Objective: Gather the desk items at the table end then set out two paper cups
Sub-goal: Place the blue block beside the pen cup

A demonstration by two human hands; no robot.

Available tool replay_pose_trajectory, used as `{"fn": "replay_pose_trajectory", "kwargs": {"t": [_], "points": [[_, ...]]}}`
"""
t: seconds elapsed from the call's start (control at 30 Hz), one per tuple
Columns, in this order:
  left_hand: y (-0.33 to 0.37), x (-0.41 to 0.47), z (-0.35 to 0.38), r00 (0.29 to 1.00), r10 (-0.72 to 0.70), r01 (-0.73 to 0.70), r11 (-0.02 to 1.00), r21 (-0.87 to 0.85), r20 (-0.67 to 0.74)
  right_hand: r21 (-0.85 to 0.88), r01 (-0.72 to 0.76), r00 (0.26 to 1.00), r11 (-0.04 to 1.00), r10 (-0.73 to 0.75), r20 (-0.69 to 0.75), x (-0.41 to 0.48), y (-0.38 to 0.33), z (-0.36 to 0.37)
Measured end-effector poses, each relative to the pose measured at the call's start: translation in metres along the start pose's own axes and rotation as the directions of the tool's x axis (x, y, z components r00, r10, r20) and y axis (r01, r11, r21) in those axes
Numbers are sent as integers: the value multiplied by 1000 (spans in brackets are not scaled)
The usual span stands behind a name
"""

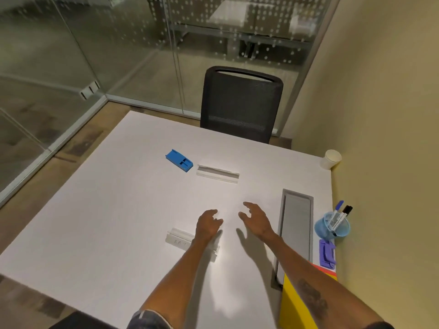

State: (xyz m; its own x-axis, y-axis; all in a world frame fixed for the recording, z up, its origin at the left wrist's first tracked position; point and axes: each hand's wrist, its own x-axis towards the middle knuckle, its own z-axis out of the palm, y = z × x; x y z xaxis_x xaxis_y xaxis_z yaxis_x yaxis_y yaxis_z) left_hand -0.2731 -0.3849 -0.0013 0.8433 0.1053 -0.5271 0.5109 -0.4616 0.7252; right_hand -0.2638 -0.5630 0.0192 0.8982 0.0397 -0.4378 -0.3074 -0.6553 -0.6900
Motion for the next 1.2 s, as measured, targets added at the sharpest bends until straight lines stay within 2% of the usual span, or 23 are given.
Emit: {"fn": "replay_pose_trajectory", "kwargs": {"t": [0.1, 0.23, 0.27, 0.37, 0.43, 0.53, 0.8, 0.93, 1.03, 1.13, 1.2], "points": [[-4, 19, -7, 999, -42, 40, 995, -88, -14, -24, 31, 999, 999, -30, 33, 20, -12, 5], [-10, 39, -12, 997, -72, 67, 990, -122, -35, -48, 54, 996, 997, -51, 70, 49, -26, 11], [-10, 43, -14, 997, -65, 63, 995, -76, -35, -49, 57, 996, 997, -53, 77, 56, -30, 13], [-15, 58, -21, 999, -42, 39, 978, 207, 9, -49, 76, 992, 996, -71, 103, 76, -41, 18], [-18, 71, -25, 997, -36, 9, 929, 371, 65, -51, 96, 989, 994, -89, 116, 90, -48, 22], [-15, 90, -30, 998, -53, 33, 848, 529, 22, -73, 134, 984, 988, -124, 132, 112, -57, 28], [-9, 126, -42, 983, -184, 144, 840, 522, 24, -196, 251, 962, 948, -221, 161, 165, -74, 48], [-9, 138, -43, 954, -285, 210, 859, 467, 96, -213, 292, 954, 932, -266, 140, 185, -86, 60], [-14, 140, -36, 954, -285, 203, 847, 491, 96, -211, 330, 942, 920, -307, 134, 197, -94, 68], [-27, 143, -32, 972, -229, 193, 908, 373, 56, -179, 350, 936, 920, -334, 112, 209, -103, 79], [-31, 147, -31, 972, -232, 197, 904, 381, 48, -156, 343, 938, 926, -332, 96, 219, -112, 89]]}}
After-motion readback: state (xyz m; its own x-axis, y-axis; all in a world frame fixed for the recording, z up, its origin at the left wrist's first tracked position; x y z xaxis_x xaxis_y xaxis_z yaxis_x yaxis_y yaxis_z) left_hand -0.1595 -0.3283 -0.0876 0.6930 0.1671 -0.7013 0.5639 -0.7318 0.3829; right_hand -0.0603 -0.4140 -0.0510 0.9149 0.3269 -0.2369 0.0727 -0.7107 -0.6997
